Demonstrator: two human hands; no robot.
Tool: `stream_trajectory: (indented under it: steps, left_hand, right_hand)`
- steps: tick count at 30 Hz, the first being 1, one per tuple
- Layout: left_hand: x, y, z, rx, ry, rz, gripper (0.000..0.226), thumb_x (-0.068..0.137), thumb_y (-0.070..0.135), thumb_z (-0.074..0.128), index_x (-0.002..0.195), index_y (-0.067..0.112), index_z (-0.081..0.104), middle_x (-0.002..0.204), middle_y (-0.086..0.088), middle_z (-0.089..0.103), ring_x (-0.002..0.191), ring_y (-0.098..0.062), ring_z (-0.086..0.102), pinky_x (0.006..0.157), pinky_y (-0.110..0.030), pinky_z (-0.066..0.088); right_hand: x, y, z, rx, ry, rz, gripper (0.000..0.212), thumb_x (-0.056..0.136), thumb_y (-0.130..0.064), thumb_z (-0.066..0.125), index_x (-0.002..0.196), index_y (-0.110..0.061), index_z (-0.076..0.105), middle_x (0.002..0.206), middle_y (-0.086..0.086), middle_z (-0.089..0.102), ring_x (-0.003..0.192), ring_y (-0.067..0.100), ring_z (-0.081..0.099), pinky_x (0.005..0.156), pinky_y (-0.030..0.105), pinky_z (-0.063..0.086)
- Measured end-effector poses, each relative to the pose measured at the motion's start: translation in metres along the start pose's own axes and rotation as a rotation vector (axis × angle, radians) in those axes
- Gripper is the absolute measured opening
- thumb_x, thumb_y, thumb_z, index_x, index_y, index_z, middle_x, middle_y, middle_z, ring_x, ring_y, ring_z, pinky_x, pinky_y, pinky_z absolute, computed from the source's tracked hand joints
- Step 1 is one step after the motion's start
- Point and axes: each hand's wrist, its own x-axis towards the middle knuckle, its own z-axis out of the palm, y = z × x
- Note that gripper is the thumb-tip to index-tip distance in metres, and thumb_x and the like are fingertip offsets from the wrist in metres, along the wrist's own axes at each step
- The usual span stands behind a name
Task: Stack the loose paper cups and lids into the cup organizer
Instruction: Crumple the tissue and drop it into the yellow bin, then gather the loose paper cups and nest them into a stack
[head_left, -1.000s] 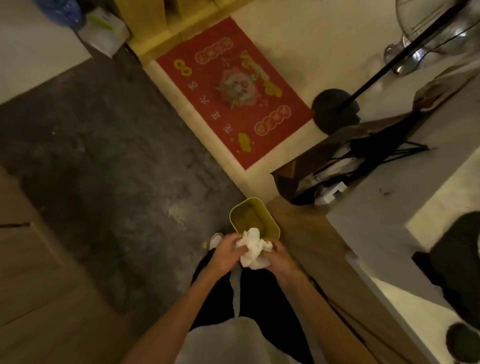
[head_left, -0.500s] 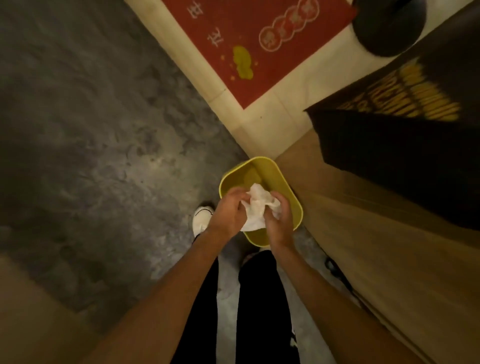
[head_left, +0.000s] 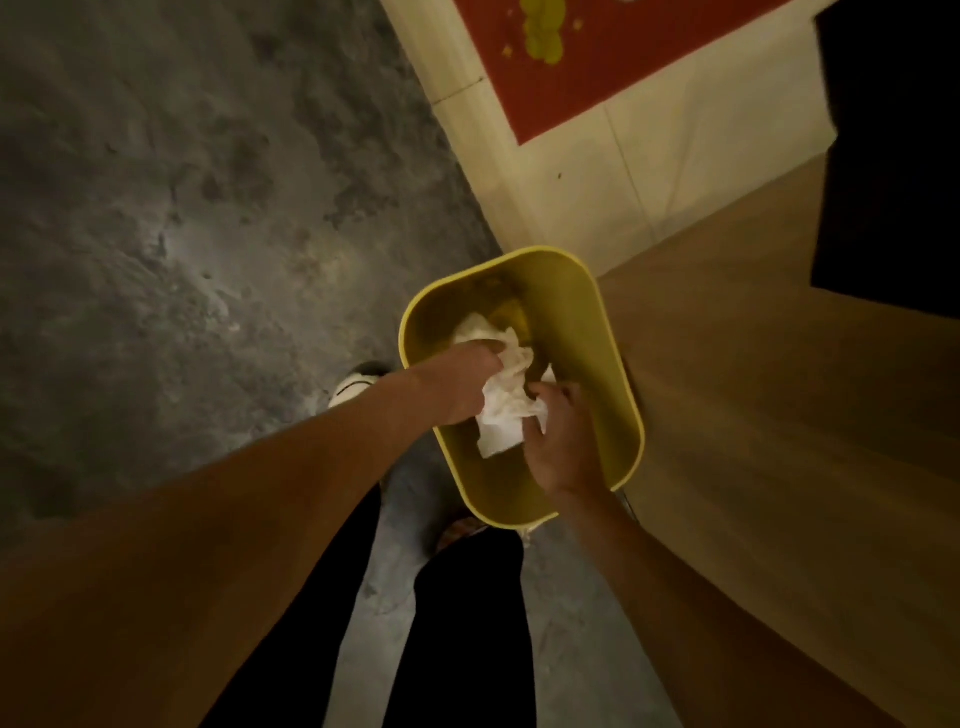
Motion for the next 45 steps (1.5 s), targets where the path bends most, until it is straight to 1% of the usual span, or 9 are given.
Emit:
stream_trajectory:
  steps: [4,7,14,20,25,29,32,36,45]
  left_hand:
    - [-0.001,0.007,-0.005,0.056,-0.069,-0.059,0.052,0.098,0.019,0.046,0.147,0.01,0.032,0.157,-0.012,0.026,0.143,-0.03,0.027,0.119,-0.036,0.019]
    - [-0.009,0.014,-0.013,0.021,-0.082,-0.117,0.046,0.096,0.018,0.046,0.14,0.005,0.043,0.149,-0.015,0.041,0.135,-0.031,0.04,0.113,-0.04,0.033]
    - [-0.091,0.044,-0.05,0.056,0.105,-0.147,0.035,0.094,0.021,0.046,0.127,0.013,0.055,0.131,-0.013,0.055,0.118,-0.032,0.053,0.098,-0.047,0.047]
    - [-0.242,0.093,-0.096,0.144,0.1,-0.161,0.044,0.091,0.017,0.046,0.135,0.018,0.048,0.138,-0.011,0.047,0.125,-0.037,0.046,0.102,-0.05,0.044]
    - [-0.371,0.155,-0.126,0.209,0.166,-0.023,0.045,0.092,0.014,0.041,0.134,0.025,0.051,0.132,-0.009,0.056,0.12,-0.034,0.053,0.096,-0.047,0.048]
    - [-0.456,0.211,-0.129,0.166,0.25,0.007,0.044,0.094,0.015,0.04,0.136,0.026,0.05,0.132,-0.011,0.057,0.119,-0.034,0.055,0.097,-0.047,0.048]
    - [-0.501,0.263,-0.117,0.216,0.253,0.053,0.041,0.096,0.018,0.041,0.135,0.022,0.051,0.134,-0.011,0.058,0.118,-0.033,0.056,0.097,-0.046,0.048]
    - [-0.525,0.34,-0.085,0.377,0.273,0.167,0.036,0.098,0.024,0.042,0.133,0.023,0.052,0.134,-0.01,0.057,0.114,-0.033,0.058,0.094,-0.049,0.051]
    - [-0.531,0.508,0.024,0.437,0.273,0.461,0.037,0.098,0.023,0.045,0.134,0.027,0.051,0.132,0.001,0.059,0.115,-0.018,0.058,0.097,-0.039,0.05]
  right_hand:
    - [0.009,0.005,0.005,-0.094,-0.373,0.082,0.077,0.095,-0.032,0.06,0.156,-0.024,0.014,0.163,0.007,0.013,0.148,0.03,0.021,0.116,0.041,0.028]
    - [0.004,0.004,-0.001,-0.101,-0.423,0.078,0.084,0.093,-0.035,0.062,0.156,-0.028,0.008,0.165,0.005,0.004,0.149,0.029,0.017,0.116,0.041,0.027]
    - [-0.056,-0.039,-0.067,-0.115,-0.137,-0.08,0.057,0.089,-0.028,0.064,0.142,-0.019,0.044,0.147,0.01,0.041,0.133,0.029,0.042,0.103,0.044,0.041]
    - [-0.18,-0.093,-0.14,-0.033,-0.039,0.038,0.032,0.092,-0.02,0.062,0.12,-0.007,0.062,0.125,0.018,0.056,0.114,0.035,0.056,0.095,0.045,0.044]
    - [-0.307,-0.143,-0.195,0.17,0.255,-0.03,0.018,0.096,-0.026,0.054,0.11,-0.018,0.062,0.102,0.006,0.069,0.091,0.024,0.065,0.075,0.032,0.049]
    - [-0.398,-0.154,-0.23,0.262,0.347,-0.121,0.019,0.097,-0.026,0.052,0.112,-0.02,0.063,0.106,0.0,0.067,0.094,0.016,0.063,0.08,0.029,0.05]
    - [-0.466,-0.135,-0.255,0.326,0.415,-0.192,0.022,0.098,-0.027,0.051,0.113,-0.021,0.065,0.109,0.0,0.068,0.1,0.012,0.062,0.087,0.019,0.046]
    - [-0.541,-0.067,-0.279,0.268,0.496,-0.212,0.024,0.098,-0.033,0.05,0.114,-0.022,0.065,0.111,0.0,0.067,0.103,0.017,0.059,0.089,0.028,0.045]
    - [-0.708,0.132,-0.288,0.504,0.67,0.136,0.029,0.098,-0.035,0.053,0.122,-0.023,0.063,0.119,-0.004,0.061,0.112,0.01,0.056,0.096,0.024,0.044]
